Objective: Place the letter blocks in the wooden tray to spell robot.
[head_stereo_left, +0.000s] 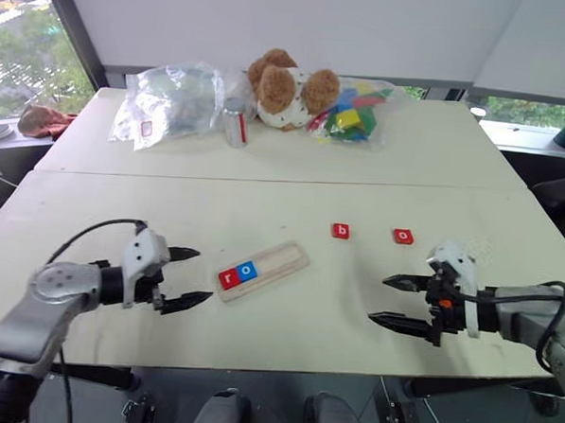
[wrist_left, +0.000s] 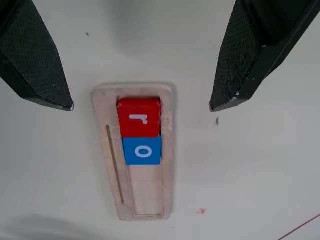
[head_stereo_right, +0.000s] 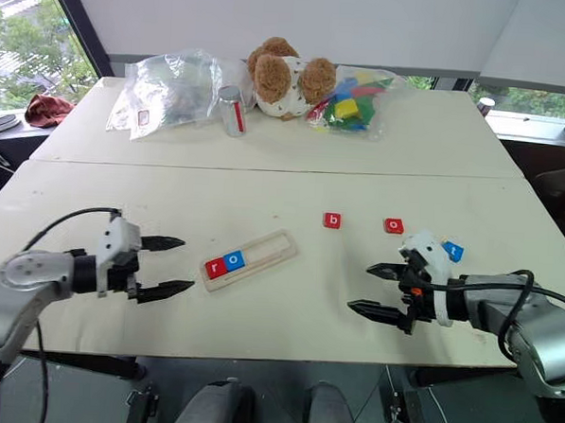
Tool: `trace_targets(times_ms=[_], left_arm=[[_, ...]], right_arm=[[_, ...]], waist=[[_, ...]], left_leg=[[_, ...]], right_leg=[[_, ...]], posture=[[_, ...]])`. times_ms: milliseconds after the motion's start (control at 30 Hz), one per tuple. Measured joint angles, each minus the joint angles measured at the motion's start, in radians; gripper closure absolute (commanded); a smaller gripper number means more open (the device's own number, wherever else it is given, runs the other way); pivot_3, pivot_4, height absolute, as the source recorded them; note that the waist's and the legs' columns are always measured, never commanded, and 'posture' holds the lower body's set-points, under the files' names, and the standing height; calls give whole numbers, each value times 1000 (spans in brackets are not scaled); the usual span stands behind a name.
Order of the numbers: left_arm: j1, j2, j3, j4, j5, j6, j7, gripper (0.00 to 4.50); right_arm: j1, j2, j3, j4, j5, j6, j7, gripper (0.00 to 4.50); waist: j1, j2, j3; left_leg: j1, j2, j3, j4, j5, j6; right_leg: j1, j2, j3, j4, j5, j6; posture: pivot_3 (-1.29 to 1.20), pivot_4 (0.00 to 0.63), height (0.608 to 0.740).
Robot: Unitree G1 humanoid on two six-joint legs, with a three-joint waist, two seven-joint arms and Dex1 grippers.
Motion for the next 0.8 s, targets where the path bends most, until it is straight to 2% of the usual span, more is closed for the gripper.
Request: trace_targets(times_ms=[300, 667, 733, 800], left_arm=[[-131, -134, -134, 243, 125, -205, 1, 0], [-139, -154, -173, 283, 149, -260, -27, 0], [-140, -160, -173, 303, 150, -288, -27, 545], [-138, -165, -177, 313, 150, -311, -31, 1298]], right_arm=[[-18, 19, 37, -43, 7, 33, -49, 86], [0, 18, 38, -42, -3, 31, -61, 86], [0, 18, 38, -42, -5, 30, -63, 0], [1, 18, 38, -41, -11, 26, -64, 0]], waist=[[-1, 0, 0], [-1, 0, 0], [0, 0, -1], [0, 0, -1]], left_leg=[[-1, 0, 0, 1, 0, 0], [0, 0, 0, 2, 0, 0], [0, 0, 0, 2, 0, 0], [1, 0, 0, 3, 0, 0]], right_leg=[[-1, 0, 0, 1, 0, 0], [0, 0, 0, 2, 0, 0], [1, 0, 0, 2, 0, 0], [1, 0, 0, 2, 0, 0]], posture=[[0, 150, 740], [0, 150, 740], [0, 150, 740], [0, 150, 740]])
